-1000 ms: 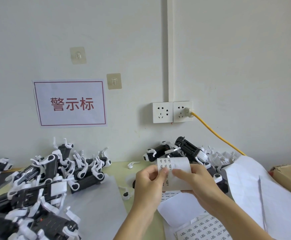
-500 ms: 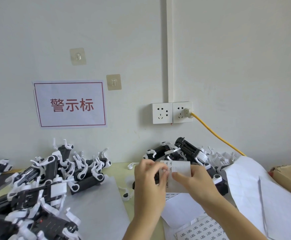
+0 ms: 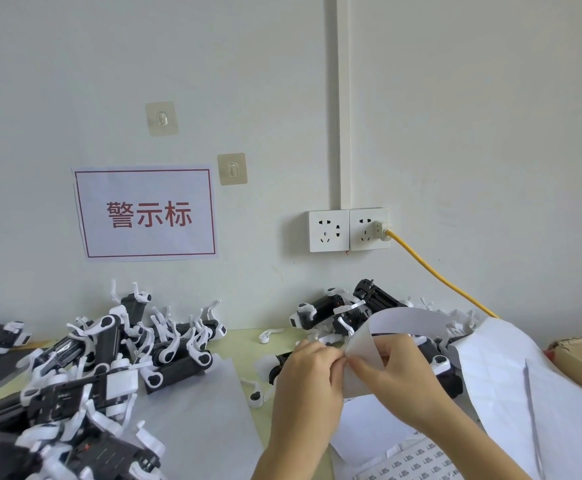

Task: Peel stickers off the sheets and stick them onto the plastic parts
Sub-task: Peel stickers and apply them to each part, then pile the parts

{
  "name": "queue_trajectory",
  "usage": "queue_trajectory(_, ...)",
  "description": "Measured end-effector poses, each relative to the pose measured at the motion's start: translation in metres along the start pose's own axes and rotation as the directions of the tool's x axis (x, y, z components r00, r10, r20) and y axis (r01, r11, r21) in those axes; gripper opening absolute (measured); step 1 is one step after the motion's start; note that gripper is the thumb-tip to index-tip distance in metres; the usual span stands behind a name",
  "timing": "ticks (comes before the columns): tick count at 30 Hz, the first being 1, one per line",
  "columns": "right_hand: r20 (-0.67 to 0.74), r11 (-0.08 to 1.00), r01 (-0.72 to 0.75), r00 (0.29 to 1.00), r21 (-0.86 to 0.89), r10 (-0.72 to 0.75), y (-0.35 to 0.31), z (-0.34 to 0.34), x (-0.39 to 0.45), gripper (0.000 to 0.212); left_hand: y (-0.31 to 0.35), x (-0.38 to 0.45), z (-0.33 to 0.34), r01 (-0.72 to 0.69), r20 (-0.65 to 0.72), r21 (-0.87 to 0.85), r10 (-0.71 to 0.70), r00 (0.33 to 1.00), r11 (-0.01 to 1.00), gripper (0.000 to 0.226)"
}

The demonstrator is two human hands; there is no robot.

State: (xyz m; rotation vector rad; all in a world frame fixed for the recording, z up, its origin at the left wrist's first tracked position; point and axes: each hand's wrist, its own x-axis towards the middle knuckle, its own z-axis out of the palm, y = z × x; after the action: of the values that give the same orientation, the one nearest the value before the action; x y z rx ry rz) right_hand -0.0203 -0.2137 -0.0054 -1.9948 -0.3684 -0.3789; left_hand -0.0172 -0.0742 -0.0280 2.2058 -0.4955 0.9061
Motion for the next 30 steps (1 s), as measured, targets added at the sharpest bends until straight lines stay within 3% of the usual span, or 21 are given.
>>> queue_trajectory(5, -0.015, 0.995, 0.047, 0.999, -0.084, -0.049, 0.0002, 0.0004, -0.0013, 0.034, -0.0017, 0.0005, -0.0004, 0.026, 0.058, 0.014, -0.027, 0.998, 1.000, 0.026)
queue_trajectory(15, -0.012, 0.996, 0.026, 1.000, -0.089, -0.027, 0.0008, 0.0010, -0.0009, 0.035, -0.0016, 0.0003, -0.0013, 0.054, 0.086, 0.010, -0.054, 0.995, 0.999, 0.024)
queue_trajectory(24, -0.013, 0.998, 0.020, 1.000, -0.062, -0.021, -0.0016, -0.0017, -0.0013, 0.049, 0.0014, -0.0003, 0.0019, 0.177, 0.024, -0.160, -0.176, 0.984, 0.971, 0.015)
queue_trajectory(30, 0.005, 0.991, -0.008, 1.000, -0.134, 0.009, 0.0018, -0.0077, -0.0002, 0.032, 0.0009, -0.0012, 0.0054, 0.241, 0.006, -0.260, -0.248, 0.969, 0.935, 0.019)
